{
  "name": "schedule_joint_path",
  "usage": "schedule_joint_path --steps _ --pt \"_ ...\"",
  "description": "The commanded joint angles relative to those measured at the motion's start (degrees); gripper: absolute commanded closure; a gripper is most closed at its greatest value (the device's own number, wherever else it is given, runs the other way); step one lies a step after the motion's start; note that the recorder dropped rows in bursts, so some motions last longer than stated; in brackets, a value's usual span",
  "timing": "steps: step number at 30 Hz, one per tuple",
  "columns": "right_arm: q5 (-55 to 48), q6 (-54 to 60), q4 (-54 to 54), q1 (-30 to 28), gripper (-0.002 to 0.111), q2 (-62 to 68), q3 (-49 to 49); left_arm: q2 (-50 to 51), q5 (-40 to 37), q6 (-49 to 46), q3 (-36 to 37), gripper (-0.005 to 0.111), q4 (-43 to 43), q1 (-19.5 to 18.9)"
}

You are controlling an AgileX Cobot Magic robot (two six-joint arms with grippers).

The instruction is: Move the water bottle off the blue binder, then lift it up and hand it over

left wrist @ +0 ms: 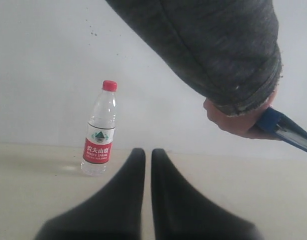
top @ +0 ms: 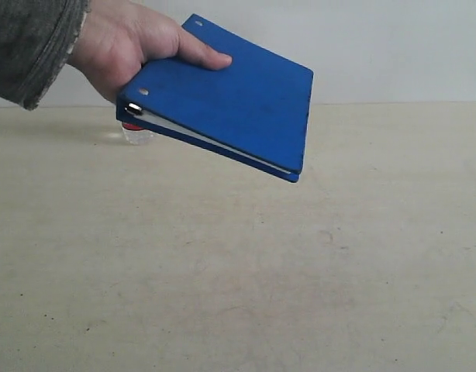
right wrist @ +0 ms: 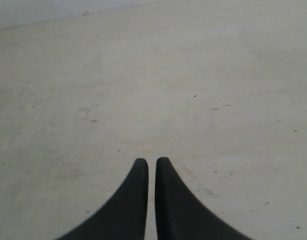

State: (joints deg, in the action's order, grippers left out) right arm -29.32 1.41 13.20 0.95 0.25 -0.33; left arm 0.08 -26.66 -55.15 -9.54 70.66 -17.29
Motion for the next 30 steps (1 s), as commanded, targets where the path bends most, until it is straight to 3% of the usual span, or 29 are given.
schedule_joint_path --steps 1,5,12,30 --pt "1.32 3.93 3.01 0.35 0.107 -0.25 0.22 -0.08 0.05 0.34 0.28 0.102 0.36 -0.18" --pt "8.44 4.57 -2.86 0.35 0.107 -0.25 0.22 -0.08 0.05 0.34 0.28 0.102 0.36 -0.18" --pt "1.16 -4.52 -3.25 4.95 0.107 -0.25 0.33 -0.08 0.05 0.34 0.28 0.102 0.36 -0.18" --pt "0.93 -6.40 -4.41 4.85 0.107 -0.25 0.33 -0.08 0.05 0.34 0.28 0.102 0.36 -0.18"
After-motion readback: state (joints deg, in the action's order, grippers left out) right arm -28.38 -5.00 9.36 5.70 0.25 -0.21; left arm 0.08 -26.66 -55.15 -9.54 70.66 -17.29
